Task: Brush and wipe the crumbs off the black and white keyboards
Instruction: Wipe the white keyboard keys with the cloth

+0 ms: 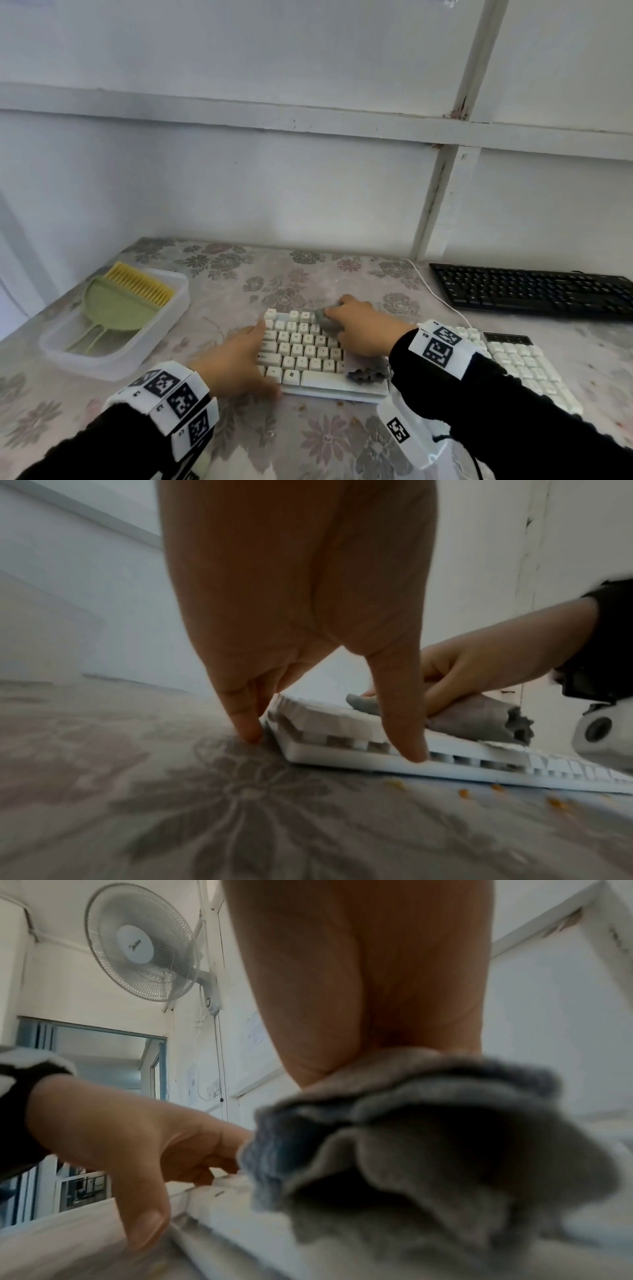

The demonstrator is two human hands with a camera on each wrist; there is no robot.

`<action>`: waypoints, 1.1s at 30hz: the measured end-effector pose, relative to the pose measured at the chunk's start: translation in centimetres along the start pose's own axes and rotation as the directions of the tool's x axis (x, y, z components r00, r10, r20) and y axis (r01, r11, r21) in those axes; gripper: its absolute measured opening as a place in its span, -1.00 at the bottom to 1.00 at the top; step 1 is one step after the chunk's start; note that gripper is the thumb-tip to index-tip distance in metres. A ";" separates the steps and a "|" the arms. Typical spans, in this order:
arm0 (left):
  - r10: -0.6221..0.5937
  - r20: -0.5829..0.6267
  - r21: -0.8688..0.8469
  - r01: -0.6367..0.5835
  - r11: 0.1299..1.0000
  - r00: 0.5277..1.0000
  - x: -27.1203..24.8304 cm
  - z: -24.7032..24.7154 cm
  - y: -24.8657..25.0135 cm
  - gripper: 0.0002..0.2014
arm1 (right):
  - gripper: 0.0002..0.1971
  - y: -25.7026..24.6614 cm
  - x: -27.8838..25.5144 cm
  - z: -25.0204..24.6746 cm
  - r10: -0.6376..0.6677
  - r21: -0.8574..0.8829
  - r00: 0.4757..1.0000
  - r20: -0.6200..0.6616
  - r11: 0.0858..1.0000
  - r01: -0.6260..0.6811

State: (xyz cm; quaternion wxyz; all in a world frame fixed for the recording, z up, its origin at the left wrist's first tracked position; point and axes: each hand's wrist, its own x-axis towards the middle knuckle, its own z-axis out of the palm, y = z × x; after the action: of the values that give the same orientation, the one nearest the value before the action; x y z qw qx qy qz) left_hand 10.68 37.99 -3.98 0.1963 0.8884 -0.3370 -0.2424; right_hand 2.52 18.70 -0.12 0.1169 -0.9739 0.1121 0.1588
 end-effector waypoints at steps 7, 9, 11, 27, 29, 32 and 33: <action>0.062 -0.033 0.044 -0.061 0.997 0.998 0.2 -0.3 0.4 0.14 | -0.72 -2.2 3.9 -2.1 -0.076 0.125 0.993 -0.087 0.988 0.086; 0.065 -0.020 0.040 -0.065 0.997 0.998 0.2 -0.3 0.3 0.15 | -0.68 -3.5 5.2 -2.1 -0.126 0.084 0.988 -0.087 0.988 0.133; 0.073 -0.016 0.032 -0.072 0.997 0.997 0.3 -0.3 0.3 0.18 | -0.64 -4.6 6.6 -1.8 -0.161 0.046 0.985 -0.068 0.985 0.165; 0.046 -0.063 0.008 -0.046 0.999 0.997 0.2 -0.1 0.3 0.15 | -0.86 -1.3 6.9 -2.3 -0.079 -0.097 0.985 0.154 0.991 0.095; 0.038 -0.057 0.002 -0.038 0.999 0.998 0.2 -0.1 0.4 0.14 | -0.87 0.3 6.1 -2.5 -0.043 -0.093 0.987 0.153 0.994 0.057; 0.025 -0.060 -0.007 -0.026 1.000 0.998 0.3 0.0 0.4 0.15 | -0.86 2.5 4.4 -2.9 -0.002 -0.128 0.988 0.156 0.992 0.022; 0.024 -0.060 -0.004 -0.024 1.000 0.998 0.3 0.0 0.4 0.15 | -0.85 3.3 3.8 -3.0 0.010 -0.125 0.987 0.162 0.992 0.010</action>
State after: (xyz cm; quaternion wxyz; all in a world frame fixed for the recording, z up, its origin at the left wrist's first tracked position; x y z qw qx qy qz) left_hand 10.68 37.54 -3.90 0.2115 0.8906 -0.3410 -0.2140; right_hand 6.03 14.11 0.71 0.0641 -0.9632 0.0919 0.2442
